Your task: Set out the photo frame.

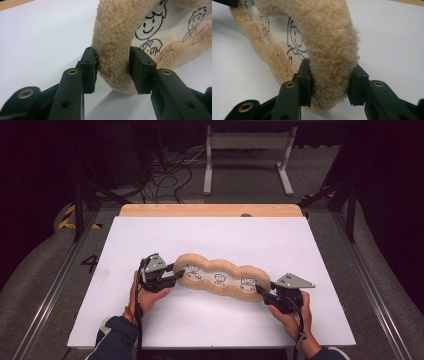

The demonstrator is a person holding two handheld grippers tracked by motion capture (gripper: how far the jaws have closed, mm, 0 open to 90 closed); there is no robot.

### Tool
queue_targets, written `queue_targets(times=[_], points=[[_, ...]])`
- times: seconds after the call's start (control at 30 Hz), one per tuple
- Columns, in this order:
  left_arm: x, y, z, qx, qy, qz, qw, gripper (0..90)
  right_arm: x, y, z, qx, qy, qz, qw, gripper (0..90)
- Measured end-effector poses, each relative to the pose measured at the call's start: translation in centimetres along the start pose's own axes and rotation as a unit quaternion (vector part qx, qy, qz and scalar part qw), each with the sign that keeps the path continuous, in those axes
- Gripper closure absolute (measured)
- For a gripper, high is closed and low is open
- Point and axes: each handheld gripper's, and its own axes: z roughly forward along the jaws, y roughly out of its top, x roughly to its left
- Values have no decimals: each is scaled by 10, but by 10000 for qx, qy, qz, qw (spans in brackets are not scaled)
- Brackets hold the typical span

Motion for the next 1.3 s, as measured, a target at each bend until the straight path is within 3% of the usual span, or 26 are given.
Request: queue_targets(times=[0.17, 0.23, 0.27, 0.63, 0.77, 1.3], points=[[-2, -2, -4, 16, 116, 53, 9999, 615, -3, 4, 7, -5, -27, -74, 10000, 582], [-2, -4, -5, -12, 135, 5, 9999, 619, -2, 6, 11, -19, -99, -192, 9998, 558], [-3, -4, -7, -13, 171, -13, 9999, 619, 0, 9, 16, 7, -223, -380, 9990, 536], [-5, -8, -12, -69, 239, -96, 9996, 621, -7, 16, 29, -26, -141, -382, 9992, 493], [-7, -8, -12, -73, 299, -40, 9995, 619, -10, 18, 33, -58, -128, -344, 9993, 478], [-10, -11, -13, -77, 356, -4, 9993, 613, -11, 17, 34, -49, -103, -427, 9990, 472]])
